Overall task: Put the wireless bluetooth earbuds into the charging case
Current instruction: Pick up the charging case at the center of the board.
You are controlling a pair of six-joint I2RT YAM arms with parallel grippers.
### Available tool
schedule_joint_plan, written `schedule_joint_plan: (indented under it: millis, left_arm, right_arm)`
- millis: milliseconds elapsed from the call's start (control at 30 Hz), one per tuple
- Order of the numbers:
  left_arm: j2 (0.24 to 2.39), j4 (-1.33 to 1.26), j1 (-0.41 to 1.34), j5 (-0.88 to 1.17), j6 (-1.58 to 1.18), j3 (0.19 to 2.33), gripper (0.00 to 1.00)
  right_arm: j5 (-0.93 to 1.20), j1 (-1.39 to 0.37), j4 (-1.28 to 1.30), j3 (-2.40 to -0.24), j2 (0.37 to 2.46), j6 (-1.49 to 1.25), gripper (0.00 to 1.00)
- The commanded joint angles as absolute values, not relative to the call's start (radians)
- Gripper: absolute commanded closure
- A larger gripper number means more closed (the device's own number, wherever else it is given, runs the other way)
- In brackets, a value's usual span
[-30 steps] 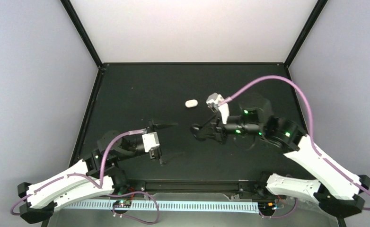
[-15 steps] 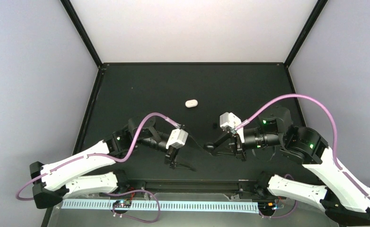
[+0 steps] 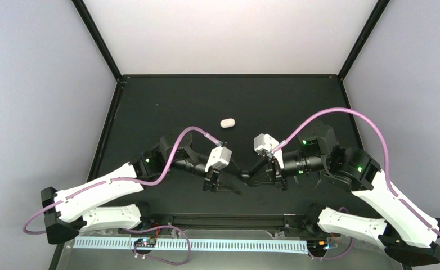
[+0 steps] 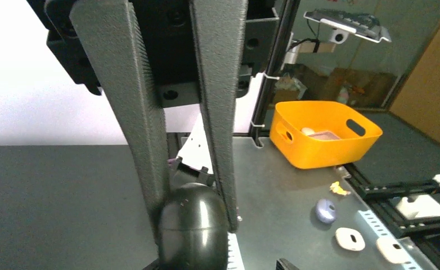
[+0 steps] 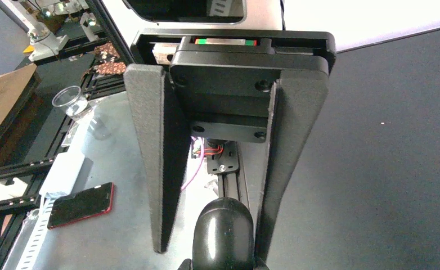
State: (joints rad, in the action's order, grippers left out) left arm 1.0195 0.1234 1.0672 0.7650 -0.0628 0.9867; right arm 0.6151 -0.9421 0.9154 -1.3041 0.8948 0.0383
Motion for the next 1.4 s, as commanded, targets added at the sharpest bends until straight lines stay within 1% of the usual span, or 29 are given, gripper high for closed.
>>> schedule_joint_plan:
  millis: [0,67,200,300,367,567,600,733,833,933,1067,1167,1267,1367]
  left_arm:
    - [1.04,0.092,1.068,0.728,-0.084,1.038,0.55]
    - [1.044,0.081,1.068,0.697,-0.102,1.037,0.6]
    - [1.048,0.063,1.068,0.685,-0.117,1.034,0.65]
    - [1.051,0.047,1.067,0.685,-0.124,1.029,0.71]
    - [1.054,0.048,1.068,0.685,-0.124,1.031,0.76]
    - [1.053,0.048,1.068,0.691,-0.121,1.02,0.96]
    - [1.052,0.047,1.068,0.691,-0.119,1.016,0.98]
    - [1.04,0.017,1.068,0.687,-0.133,0.993,0.98]
    - [1.024,-0.014,1.068,0.679,-0.147,0.969,0.99]
    - [1.003,-0.047,1.068,0.666,-0.162,0.941,0.98]
    - [0.979,-0.074,1.068,0.652,-0.17,0.912,0.98]
    - [0.966,-0.08,1.068,0.644,-0.174,0.901,0.99]
    - [0.951,-0.09,1.068,0.643,-0.175,0.887,0.98]
    - [0.939,-0.114,1.068,0.637,-0.183,0.868,0.98]
  right_arm:
    - [0.638,-0.944,0.884,-1.302,0.899,0.018,0.99]
    - [0.638,-0.944,0.884,-1.302,0.904,0.016,0.99]
    - [0.634,-0.945,0.883,-1.301,0.906,0.011,0.99]
    - [0.632,-0.945,0.879,-1.299,0.909,0.004,0.99]
    - [0.633,-0.945,0.875,-1.299,0.912,0.0,0.99]
    - [0.632,-0.945,0.874,-1.297,0.909,0.003,0.99]
    - [0.634,-0.945,0.873,-1.297,0.907,0.003,0.99]
    - [0.624,-0.944,0.863,-1.293,0.905,-0.006,0.99]
    - [0.588,-0.945,0.864,-1.289,0.9,-0.014,0.93]
    - [0.55,-0.945,0.853,-1.281,0.884,-0.024,0.86]
    - [0.494,-0.944,0.833,-1.28,0.867,-0.037,0.7]
    - [0.454,-0.945,0.81,-1.274,0.85,-0.048,0.6]
    - [0.432,-0.945,0.791,-1.27,0.841,-0.055,0.56]
    - [0.418,-0.945,0.789,-1.269,0.844,-0.057,0.55]
